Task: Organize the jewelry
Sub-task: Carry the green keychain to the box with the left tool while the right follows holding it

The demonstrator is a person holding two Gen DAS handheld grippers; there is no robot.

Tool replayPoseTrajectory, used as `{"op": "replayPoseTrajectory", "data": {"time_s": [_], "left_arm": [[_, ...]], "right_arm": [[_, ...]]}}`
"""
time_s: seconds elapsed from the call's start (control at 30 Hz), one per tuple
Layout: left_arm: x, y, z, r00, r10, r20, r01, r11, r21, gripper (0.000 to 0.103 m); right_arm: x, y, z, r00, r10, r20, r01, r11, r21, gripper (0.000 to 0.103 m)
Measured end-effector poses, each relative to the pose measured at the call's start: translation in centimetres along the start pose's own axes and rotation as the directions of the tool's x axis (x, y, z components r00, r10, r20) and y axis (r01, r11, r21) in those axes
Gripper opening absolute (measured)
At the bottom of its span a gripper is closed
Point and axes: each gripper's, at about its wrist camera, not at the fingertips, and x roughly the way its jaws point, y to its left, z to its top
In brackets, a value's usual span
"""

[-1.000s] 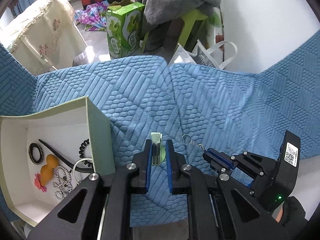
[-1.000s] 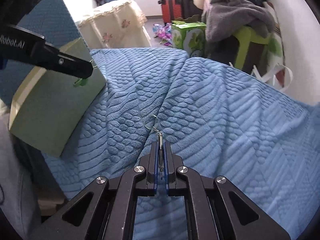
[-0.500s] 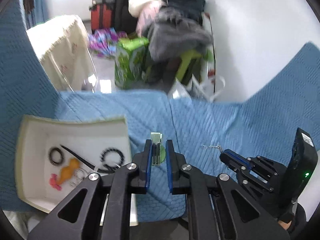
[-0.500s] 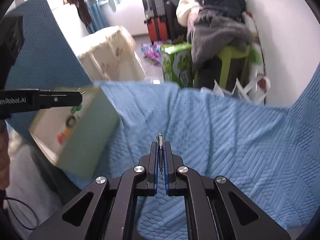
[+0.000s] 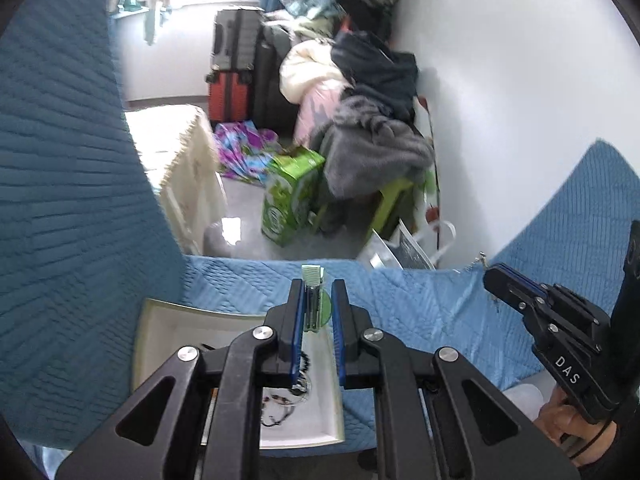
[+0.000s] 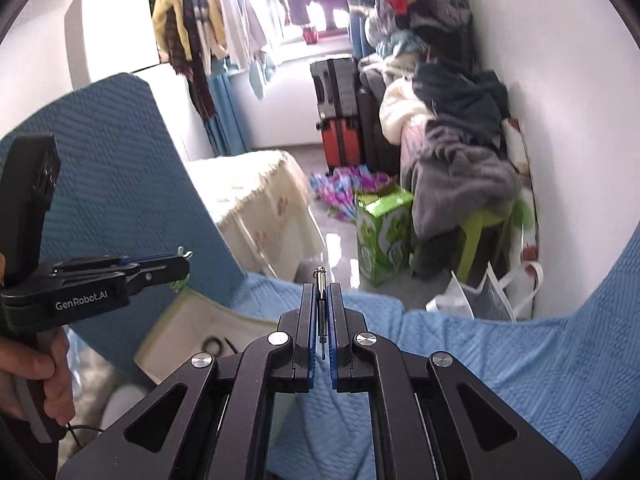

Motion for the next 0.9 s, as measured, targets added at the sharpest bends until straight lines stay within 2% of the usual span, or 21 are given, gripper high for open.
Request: {"op": "replayPoseTrajectory", "data": {"time_s": [0.1, 0.23, 0.47, 0.7, 0.9], "left_arm": [[-1.2, 2.0, -0.5, 0.999, 0.023, 0.023, -0.022, 1.0, -0.017, 0.013], [-1.2, 3.8, -1.9, 0.999, 0.039, 0.033, -0.038, 0.999, -0.016, 0.013], [0.8, 6.6, -4.7, 0.997, 0.072, 0.0, -0.072, 0.997, -0.022, 0.013], [3.3, 9.2, -7.3, 0.998, 0.042, -0.045, -0.045, 0.996, -0.071, 0.013], [5.5, 9.4, -9.9, 0.992, 0.066, -0.111, -0.073, 0.996, -0.053, 0.013]], "right_arm": [[0.3, 1.7, 0.2, 1.0, 0.006, 0.02, -0.006, 1.0, 0.004, 0.003], [1.9, 3.3, -0.5, 0.999, 0.032, -0.003, -0.032, 0.999, 0.028, 0.003], [6.5, 5.8, -3.9, 0.994, 0.045, -0.097, -0.039, 0.997, 0.064, 0.003], [10.1, 7.0, -7.7, 0.983, 0.006, -0.182, 0.007, 0.997, 0.074, 0.003], [12.3, 7.6, -10.4, 0.969, 0.011, -0.248, 0.007, 0.997, 0.074, 0.004]]}}
